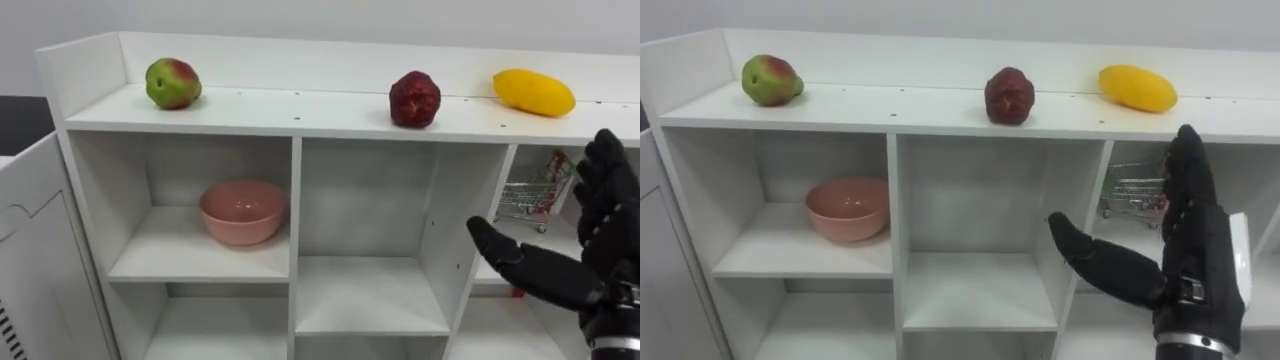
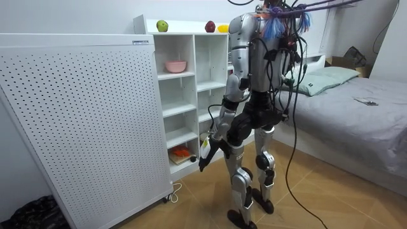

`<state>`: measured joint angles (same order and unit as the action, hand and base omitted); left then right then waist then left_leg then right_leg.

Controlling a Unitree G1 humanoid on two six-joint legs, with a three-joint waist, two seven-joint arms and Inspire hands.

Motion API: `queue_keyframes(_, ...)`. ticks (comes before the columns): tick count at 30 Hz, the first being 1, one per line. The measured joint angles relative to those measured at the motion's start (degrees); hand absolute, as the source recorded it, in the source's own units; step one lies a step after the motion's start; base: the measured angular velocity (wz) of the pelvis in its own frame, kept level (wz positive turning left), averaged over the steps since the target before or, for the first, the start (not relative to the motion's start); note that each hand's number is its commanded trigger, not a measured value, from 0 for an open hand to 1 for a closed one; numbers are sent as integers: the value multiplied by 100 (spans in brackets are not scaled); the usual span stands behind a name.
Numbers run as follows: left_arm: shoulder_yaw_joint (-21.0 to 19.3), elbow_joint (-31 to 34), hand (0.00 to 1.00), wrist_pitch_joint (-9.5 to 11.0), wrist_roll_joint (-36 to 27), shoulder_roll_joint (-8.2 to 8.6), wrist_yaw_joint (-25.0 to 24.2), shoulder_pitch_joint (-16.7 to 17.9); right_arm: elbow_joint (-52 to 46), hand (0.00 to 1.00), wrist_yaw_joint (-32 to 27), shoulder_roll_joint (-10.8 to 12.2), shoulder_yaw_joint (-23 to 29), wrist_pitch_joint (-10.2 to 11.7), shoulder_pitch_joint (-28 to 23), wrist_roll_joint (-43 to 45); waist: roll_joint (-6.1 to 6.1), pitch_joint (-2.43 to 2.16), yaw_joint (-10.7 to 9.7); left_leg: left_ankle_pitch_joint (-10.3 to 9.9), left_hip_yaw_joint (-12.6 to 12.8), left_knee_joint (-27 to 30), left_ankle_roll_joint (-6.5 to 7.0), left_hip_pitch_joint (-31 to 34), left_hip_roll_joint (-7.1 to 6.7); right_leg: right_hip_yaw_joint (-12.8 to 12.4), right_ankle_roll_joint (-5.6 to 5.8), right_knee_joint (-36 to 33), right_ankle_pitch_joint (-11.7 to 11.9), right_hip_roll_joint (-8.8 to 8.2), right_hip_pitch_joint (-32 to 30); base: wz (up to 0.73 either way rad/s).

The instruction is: Arrange fruit in the closet

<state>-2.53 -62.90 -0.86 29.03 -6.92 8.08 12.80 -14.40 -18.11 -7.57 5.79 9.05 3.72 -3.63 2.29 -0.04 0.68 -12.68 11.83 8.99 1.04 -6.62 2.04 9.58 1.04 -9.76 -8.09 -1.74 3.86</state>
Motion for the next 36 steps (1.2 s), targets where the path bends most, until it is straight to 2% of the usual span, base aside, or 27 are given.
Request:
queue_keyframes(6,2,2,0,-17,46,-22,-30,-78,459,0,-129,-295,2,-33,648,-31,57,38,130,2,-77,20,-3,6,-4,14,0,4,0,16,-6,3)
queue_keyframes(10,10,6,0,-65,44,-37,-99,-59,1008,0,-112,-556,12,-31,1310,-139,107,28,129,3,-163,33,-4,0,-38,146,0,16,0,0,31,12)
queue_keyframes(12,46,76,0,-114,44,-68,-139,-79,1288,0,-79,-657,12,-44,1482,-282,135,37,134,5,-218,45,-2,0,-46,166,0,22,0,-12,49,14)
queue_keyframes(15,39,135,0,-152,41,-78,-204,-81,1616,0,-31,-666,12,-109,1737,-555,139,40,157,5,-260,57,-2,15,-51,173,1,23,0,-24,58,6)
queue_keyframes(20,43,163,0,-201,40,-100,-390,-136,2094,0,-14,-889,-2,-169,2204,-1020,143,39,276,5,-269,95,-1,112,-53,212,1,18,0,-25,11,0)
queue_keyframes(22,47,211,0,-278,40,-99,-441,-151,2227,0,4,-960,-3,-277,2423,-1145,142,39,282,5,-280,103,-2,122,-44,225,1,13,-1,-21,12,0)
queue_keyframes(25,48,217,0,-288,40,-111,-481,-158,2266,0,8,-1105,-5,-294,2594,-1186,146,36,293,5,-307,107,-2,131,-45,250,1,9,0,-22,14,4)
queue_keyframes(36,60,221,0,-289,40,-127,-480,-187,2360,0,79,-1112,-16,-294,2713,-1173,161,33,343,5,-333,124,-2,146,-51,266,1,15,-1,-28,-10,0)
